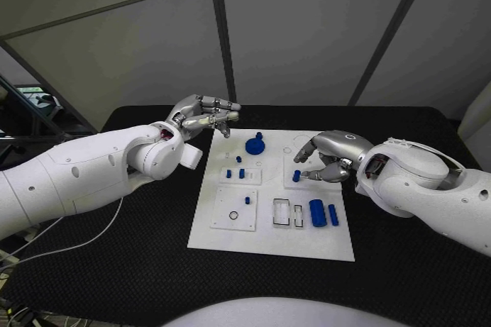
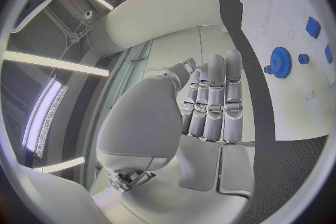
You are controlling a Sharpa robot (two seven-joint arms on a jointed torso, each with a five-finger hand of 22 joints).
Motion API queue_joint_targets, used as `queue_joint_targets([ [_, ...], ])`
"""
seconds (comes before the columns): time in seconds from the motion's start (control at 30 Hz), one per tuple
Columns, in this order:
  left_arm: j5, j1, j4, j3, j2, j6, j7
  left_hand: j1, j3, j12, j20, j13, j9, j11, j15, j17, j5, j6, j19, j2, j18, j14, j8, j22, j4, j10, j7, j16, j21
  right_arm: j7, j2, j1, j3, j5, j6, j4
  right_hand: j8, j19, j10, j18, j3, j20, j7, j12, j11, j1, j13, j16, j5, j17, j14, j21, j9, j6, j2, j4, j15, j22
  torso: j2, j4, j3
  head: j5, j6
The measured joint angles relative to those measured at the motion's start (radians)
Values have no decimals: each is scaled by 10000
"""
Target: Assemble the parts on the task board
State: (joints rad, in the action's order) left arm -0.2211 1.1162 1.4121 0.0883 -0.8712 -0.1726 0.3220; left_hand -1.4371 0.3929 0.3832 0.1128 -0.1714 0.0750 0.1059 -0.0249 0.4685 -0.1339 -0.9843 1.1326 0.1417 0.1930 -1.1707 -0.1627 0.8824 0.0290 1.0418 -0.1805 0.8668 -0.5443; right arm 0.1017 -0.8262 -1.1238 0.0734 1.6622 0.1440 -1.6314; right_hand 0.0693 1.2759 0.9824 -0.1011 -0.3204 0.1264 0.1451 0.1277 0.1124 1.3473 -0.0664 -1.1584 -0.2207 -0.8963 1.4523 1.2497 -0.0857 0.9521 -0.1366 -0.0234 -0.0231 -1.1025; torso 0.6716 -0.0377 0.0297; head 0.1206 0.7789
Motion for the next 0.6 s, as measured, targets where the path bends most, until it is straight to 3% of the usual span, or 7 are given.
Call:
queue_joint_targets([
  [0.33,1,-5,-1,-2,6,10,0,40,-27,0,0,1,1,0,0,-11,0,0,0,-39,-1,0,0,-13,27,1,0,0,0,33,488,0,-92,262,-287,504,0,95,270,1,53,-47,0,375,-80,245,-23,-65,0,-105,58,55,1,-1,245,2,58,-155,15,21,-13,-49,44],
  [0.6,1,-7,6,-2,-2,22,0,39,-26,0,0,2,2,0,0,-10,0,0,0,-39,0,0,0,-12,27,1,0,0,0,103,667,11,-277,373,-570,710,0,236,599,0,8,-88,50,540,-199,305,-24,-227,0,-305,93,233,-31,122,305,-44,92,-377,15,16,-14,-3,45],
])
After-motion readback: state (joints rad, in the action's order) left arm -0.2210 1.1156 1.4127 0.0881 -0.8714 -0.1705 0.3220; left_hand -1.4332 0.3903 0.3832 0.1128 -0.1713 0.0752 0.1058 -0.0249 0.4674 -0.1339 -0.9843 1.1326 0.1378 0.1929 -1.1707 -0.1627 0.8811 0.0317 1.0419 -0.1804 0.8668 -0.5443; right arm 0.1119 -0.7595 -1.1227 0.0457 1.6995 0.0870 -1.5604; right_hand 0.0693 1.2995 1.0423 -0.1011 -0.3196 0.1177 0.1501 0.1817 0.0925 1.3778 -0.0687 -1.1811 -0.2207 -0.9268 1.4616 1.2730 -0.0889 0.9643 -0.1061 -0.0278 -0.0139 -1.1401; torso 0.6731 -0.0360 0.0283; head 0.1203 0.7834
